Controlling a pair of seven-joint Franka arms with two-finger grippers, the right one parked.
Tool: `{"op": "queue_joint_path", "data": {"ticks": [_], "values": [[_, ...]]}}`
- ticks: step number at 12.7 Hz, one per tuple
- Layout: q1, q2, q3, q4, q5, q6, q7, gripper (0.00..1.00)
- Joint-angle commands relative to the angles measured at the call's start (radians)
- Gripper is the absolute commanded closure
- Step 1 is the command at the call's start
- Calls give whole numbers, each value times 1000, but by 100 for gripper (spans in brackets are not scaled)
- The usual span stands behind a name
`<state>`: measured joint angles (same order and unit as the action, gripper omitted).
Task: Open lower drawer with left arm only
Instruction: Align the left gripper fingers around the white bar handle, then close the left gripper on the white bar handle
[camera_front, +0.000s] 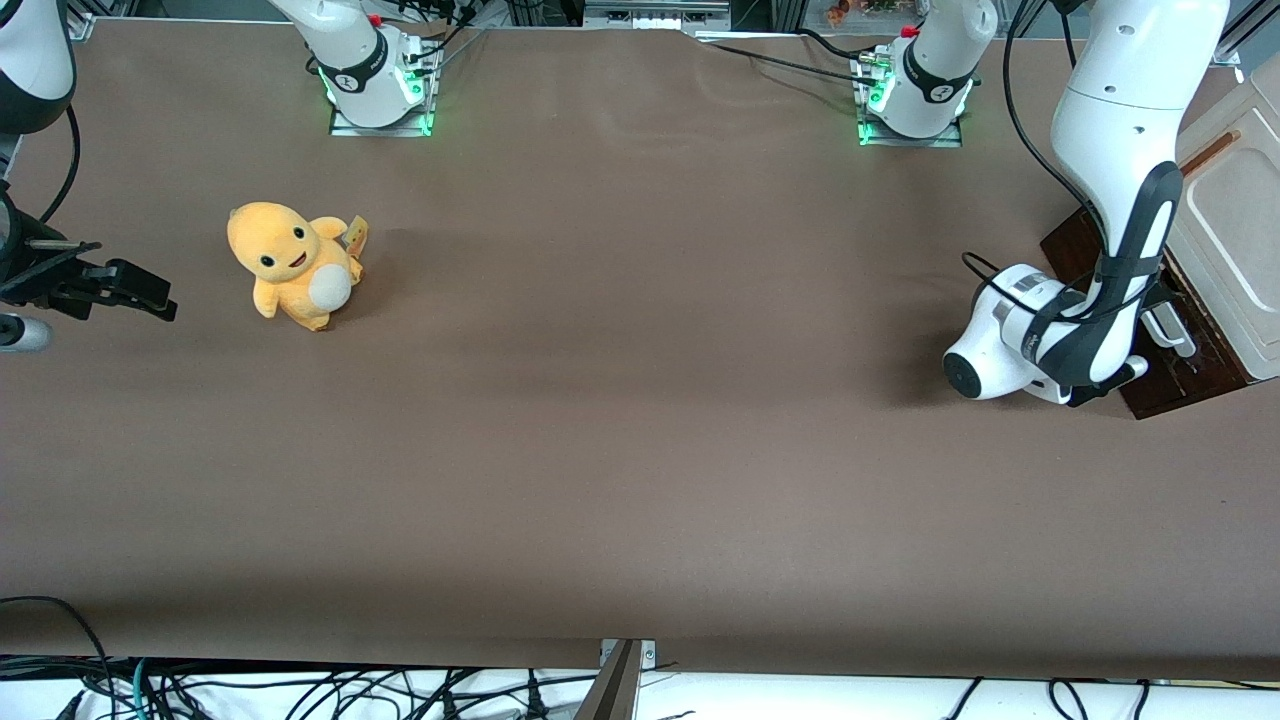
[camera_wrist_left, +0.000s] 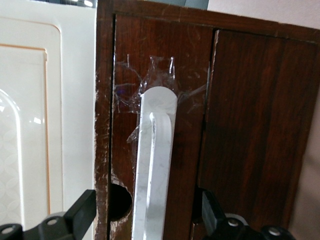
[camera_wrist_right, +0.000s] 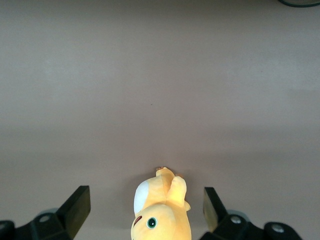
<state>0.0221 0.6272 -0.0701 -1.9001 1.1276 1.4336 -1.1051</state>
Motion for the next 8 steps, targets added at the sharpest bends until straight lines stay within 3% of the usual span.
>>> {"op": "queue_joint_path", "data": {"ticks": [1,5,8], "values": [[-1,-7,3,-16,35,-9,-12,11],[-2,-6,3,-16,34,-9,-12,44],[-7,-4,3,-16,34,-10,-12,56]]}}
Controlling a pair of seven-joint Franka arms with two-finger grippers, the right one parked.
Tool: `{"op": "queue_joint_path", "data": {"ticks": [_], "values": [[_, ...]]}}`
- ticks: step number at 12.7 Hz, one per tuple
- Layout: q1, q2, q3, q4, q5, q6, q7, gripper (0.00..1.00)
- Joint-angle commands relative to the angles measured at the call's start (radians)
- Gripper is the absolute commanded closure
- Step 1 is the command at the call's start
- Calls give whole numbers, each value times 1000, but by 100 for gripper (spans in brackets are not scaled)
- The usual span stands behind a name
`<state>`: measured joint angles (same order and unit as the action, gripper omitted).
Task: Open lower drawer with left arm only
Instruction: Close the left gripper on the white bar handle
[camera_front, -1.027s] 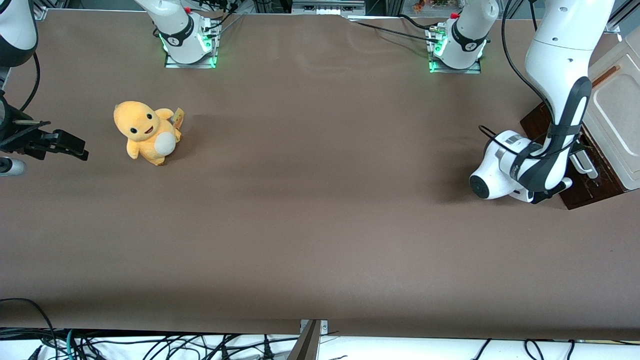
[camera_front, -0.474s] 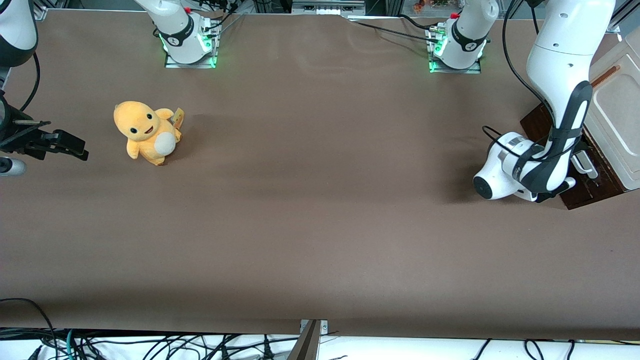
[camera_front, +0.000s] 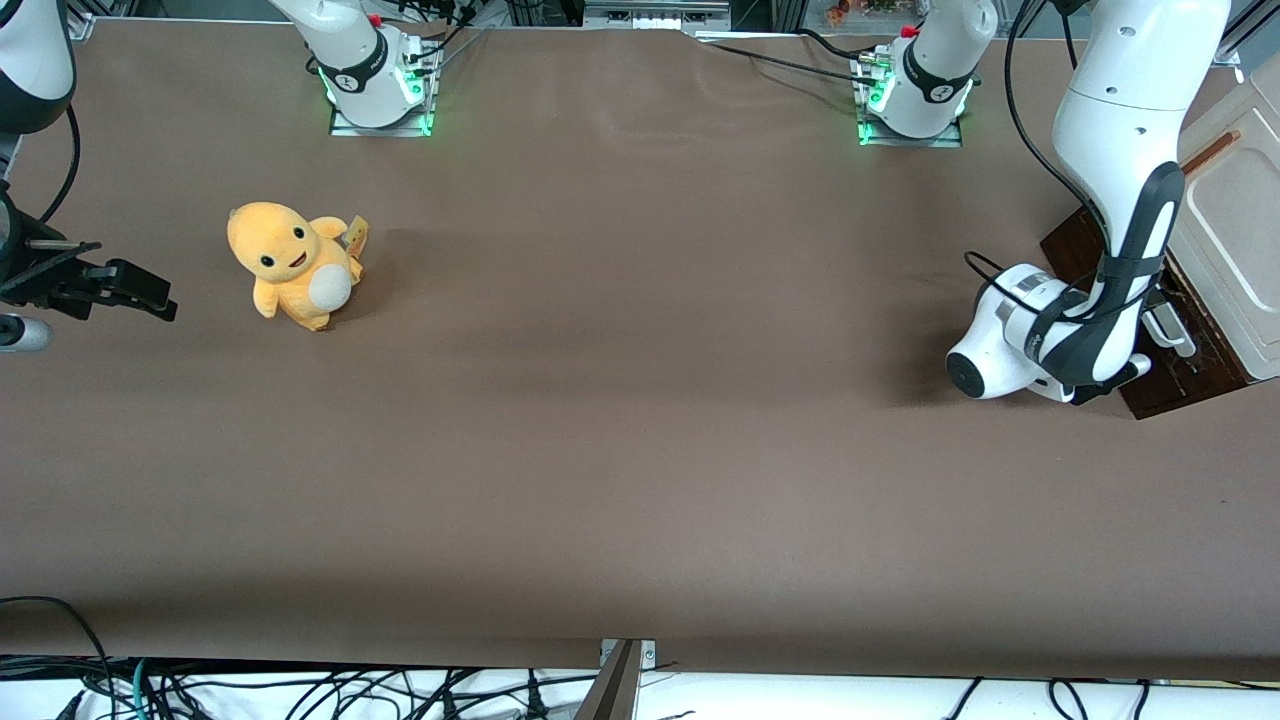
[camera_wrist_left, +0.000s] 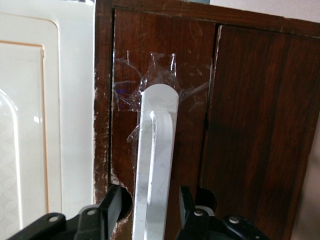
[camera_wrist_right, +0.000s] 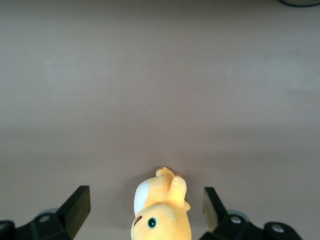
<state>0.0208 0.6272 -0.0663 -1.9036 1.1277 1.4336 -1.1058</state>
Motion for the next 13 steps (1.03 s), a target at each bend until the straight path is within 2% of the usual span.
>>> {"op": "queue_joint_path", "data": {"ticks": [1,2,6,13], "values": [[-7,-4,-1,-12,32,-10,-11,63],[-10,-1,-1,-12,32,-10,-11,70],[-18,0,-1,-11,32,-12,-11,87],[-27,-1,-4,-2,15,-12,-14,90]]}}
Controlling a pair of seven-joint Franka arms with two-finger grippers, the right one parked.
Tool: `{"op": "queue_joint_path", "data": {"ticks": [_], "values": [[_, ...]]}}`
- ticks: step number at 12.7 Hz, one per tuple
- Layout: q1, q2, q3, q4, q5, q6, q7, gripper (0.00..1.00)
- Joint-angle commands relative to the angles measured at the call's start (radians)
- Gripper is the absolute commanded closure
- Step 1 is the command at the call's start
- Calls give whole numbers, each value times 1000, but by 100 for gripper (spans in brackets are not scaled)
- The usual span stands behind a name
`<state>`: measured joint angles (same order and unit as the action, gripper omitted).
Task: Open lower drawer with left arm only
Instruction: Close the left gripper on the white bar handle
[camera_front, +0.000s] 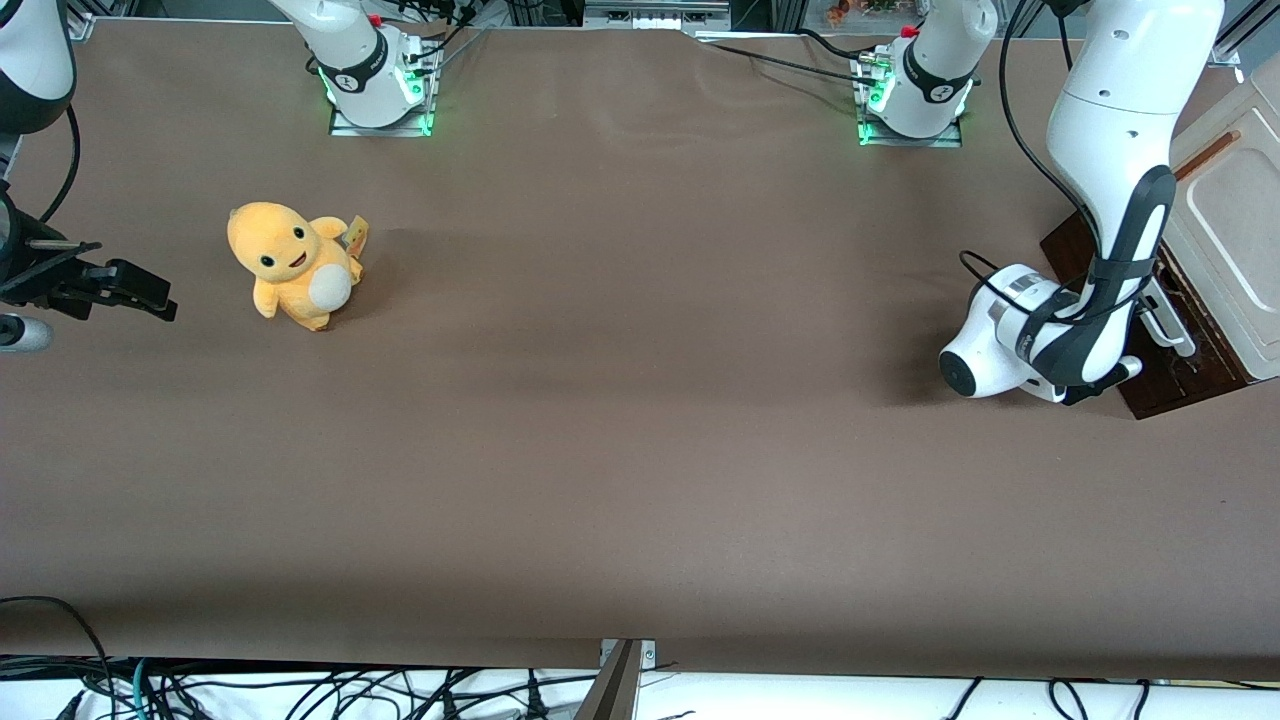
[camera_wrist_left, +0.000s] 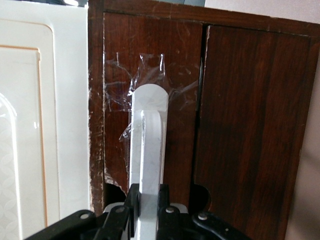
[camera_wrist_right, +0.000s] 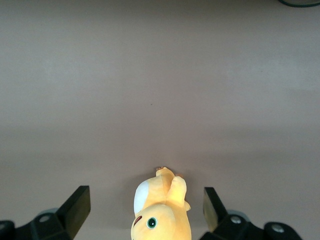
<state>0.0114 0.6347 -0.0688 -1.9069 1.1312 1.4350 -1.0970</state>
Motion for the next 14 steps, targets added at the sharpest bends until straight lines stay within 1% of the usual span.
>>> {"op": "queue_joint_path", "data": {"ticks": [1,4,8,14], "values": [[-18,-9,-3,2,12,-13,-23,90],[-30,-9,-6,5,9,-13,-20,90],[-62,-10,-6,20,-50,-15,-20,90],[-82,-17,-11,32,-77,-31,-14,90]]}}
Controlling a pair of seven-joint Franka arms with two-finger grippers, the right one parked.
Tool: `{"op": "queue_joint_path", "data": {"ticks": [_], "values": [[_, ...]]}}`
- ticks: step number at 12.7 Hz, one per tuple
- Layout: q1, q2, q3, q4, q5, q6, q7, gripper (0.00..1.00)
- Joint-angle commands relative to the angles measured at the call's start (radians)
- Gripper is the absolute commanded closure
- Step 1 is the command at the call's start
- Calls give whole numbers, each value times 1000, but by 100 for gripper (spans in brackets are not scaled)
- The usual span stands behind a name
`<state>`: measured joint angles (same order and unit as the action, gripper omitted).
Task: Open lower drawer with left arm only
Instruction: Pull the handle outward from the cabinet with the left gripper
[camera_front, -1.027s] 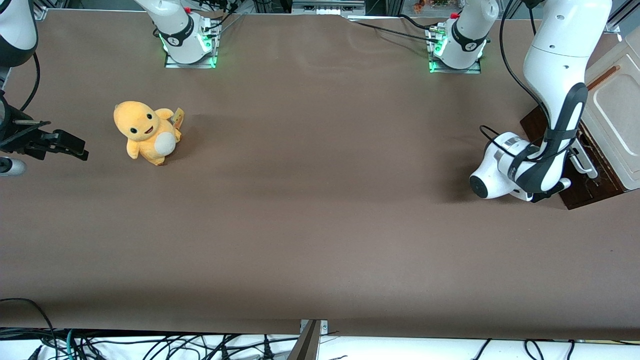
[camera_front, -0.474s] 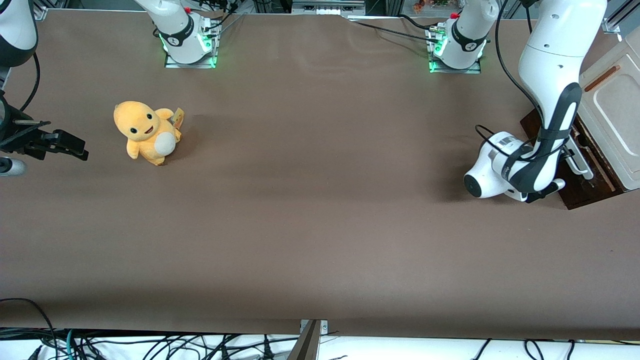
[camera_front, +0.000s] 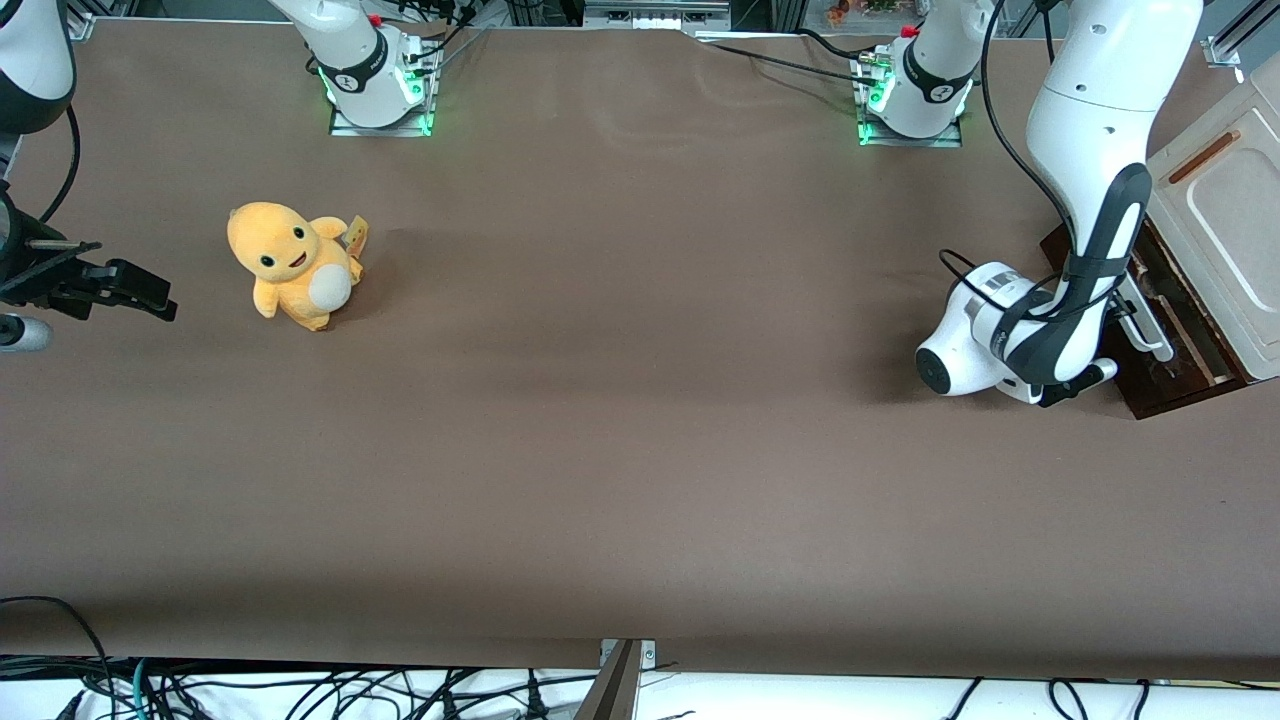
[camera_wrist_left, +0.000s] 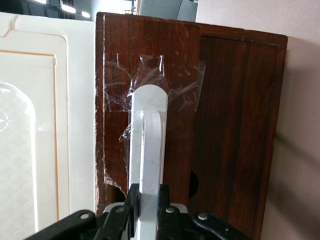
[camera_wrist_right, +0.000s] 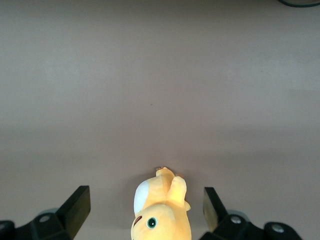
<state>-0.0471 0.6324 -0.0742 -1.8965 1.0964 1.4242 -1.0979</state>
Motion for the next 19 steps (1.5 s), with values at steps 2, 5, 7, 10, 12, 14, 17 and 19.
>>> {"op": "queue_joint_path", "data": {"ticks": [2,5,7,10,12,14,17,19], "values": [[-36,-14,-7,30,-62,-34,-10,90],[-45,-14,-9,36,-79,-48,-8,90],[-43,-14,-28,51,-92,-51,-8,89],[-43,-14,-45,59,-110,-73,-8,90],[-43,-13,-52,63,-110,-85,-8,90],[-45,-13,-53,65,-110,-87,-8,89],[-46,-10,-53,77,-113,-93,-8,89],[-54,-8,-53,80,-128,-94,-8,90]]}}
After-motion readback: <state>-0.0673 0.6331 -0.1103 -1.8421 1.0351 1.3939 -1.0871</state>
